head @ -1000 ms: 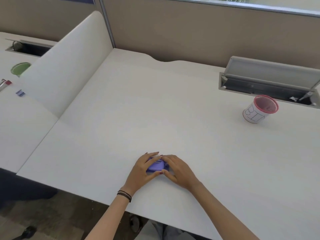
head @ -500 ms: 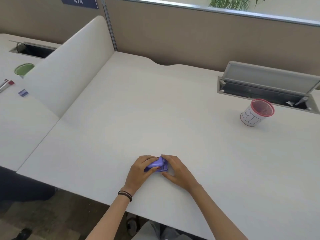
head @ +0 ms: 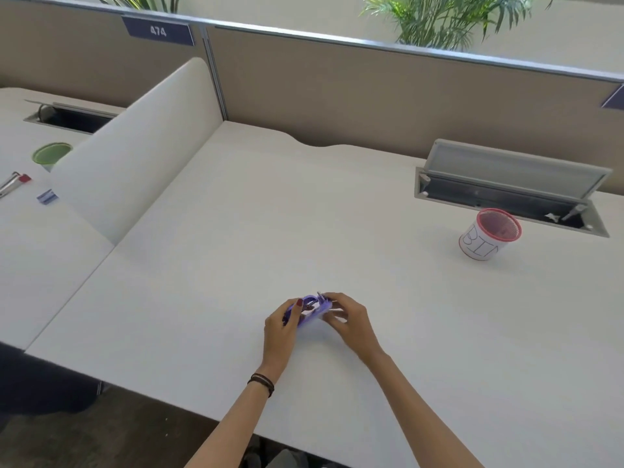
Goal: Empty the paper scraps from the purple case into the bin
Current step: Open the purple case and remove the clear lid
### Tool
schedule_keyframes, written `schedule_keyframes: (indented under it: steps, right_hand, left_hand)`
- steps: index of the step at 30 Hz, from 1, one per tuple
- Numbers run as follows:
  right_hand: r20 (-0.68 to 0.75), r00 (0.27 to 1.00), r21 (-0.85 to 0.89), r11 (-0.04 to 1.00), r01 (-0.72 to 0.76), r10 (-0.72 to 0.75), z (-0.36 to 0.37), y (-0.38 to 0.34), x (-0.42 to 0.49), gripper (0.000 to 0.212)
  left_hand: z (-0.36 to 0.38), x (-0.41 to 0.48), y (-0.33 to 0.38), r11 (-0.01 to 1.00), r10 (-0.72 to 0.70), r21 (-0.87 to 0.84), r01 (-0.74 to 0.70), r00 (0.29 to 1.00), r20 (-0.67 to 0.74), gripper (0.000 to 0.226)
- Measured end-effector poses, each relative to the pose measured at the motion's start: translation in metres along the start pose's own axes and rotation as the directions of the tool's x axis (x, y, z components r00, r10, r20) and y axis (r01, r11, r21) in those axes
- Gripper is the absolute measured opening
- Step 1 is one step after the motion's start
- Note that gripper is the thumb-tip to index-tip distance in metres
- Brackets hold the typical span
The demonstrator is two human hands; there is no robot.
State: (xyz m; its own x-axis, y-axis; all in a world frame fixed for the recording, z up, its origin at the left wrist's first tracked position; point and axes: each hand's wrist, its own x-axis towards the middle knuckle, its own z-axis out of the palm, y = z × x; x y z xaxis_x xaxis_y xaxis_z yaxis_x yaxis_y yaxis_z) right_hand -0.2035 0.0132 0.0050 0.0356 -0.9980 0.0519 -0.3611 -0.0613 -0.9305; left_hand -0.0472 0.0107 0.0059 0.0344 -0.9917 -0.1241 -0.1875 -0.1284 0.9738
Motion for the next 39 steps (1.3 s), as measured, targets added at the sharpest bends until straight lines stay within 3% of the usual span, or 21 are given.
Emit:
schedule_keyframes:
  steps: [5, 10, 19, 24, 30, 39]
  right_hand:
    - [-0.110, 0.992, 0.046, 0.997, -0.056, 0.061, -0.020, -0.015, 0.017, 0.023]
    - [-0.170, 0.982, -0.001, 0.996, -0.089, 0.088, -0.048, -0.030, 0.030, 0.019]
    - [-0.080, 0.980, -0.172, 0.965, -0.196, 0.185, -0.094, -0.060, 0.045, 0.007]
    - [-0.027, 0.962, -0.299, 0.916, -0.266, 0.271, -0.108, -0.068, 0.047, 0.005]
    - [-0.049, 0.954, -0.410, 0.865, -0.290, 0.297, -0.115, -0.082, 0.053, 0.007]
    - [-0.075, 0.952, -0.464, 0.835, -0.295, 0.296, -0.122, -0.090, 0.063, 0.007]
  left_hand:
    - [0.017, 0.010, 0.031, 0.932, -0.227, -0.266, 0.245, 0.969, 0.098, 0.033]
    - [0.034, 0.019, 0.049, 0.830, -0.421, -0.300, 0.470, 0.881, 0.215, 0.026]
    - [0.055, 0.015, 0.072, 0.823, -0.404, -0.257, 0.507, 0.840, 0.362, 0.030]
    - [0.064, 0.012, 0.084, 0.789, -0.400, -0.305, 0.533, 0.823, 0.404, 0.018]
    - [0.072, 0.010, 0.091, 0.723, -0.420, -0.357, 0.592, 0.787, 0.453, 0.032]
    - [0.080, 0.020, 0.098, 0.664, -0.420, -0.385, 0.641, 0.746, 0.517, 0.023]
